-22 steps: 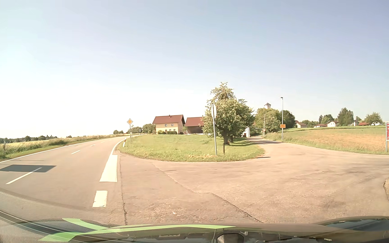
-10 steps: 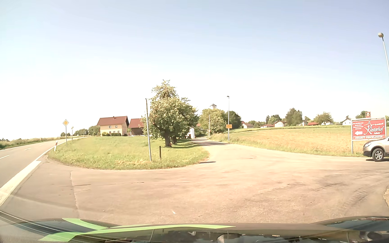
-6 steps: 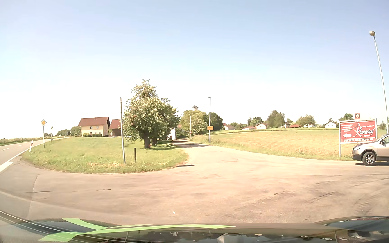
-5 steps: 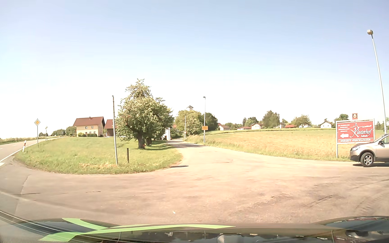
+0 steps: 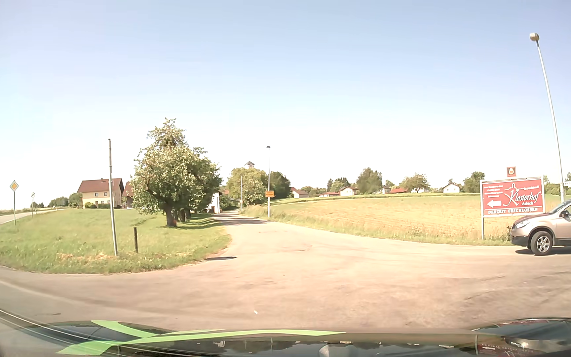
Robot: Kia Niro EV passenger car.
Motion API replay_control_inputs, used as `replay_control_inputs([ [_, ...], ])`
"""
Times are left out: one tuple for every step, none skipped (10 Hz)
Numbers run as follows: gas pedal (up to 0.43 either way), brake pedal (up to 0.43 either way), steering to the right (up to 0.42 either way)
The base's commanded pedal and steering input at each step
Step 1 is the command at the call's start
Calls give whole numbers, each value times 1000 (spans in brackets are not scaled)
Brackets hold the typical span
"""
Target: Follow the waypoints while adhering to traffic rules and regulations
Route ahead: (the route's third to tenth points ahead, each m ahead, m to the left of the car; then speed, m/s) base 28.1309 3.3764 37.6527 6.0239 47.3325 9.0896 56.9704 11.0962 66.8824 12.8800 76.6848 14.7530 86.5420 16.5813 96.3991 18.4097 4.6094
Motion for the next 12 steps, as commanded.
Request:
replay_control_inputs([
  [488,0,54],
  [488,0,39],
  [488,0,31],
  [488,0,16],
  [469,0,9],
  [461,0,4],
  [461,0,3],
  [461,0,-2],
  [449,0,-9],
  [429,0,-21],
  [398,0,-37],
  [398,0,-46],
])
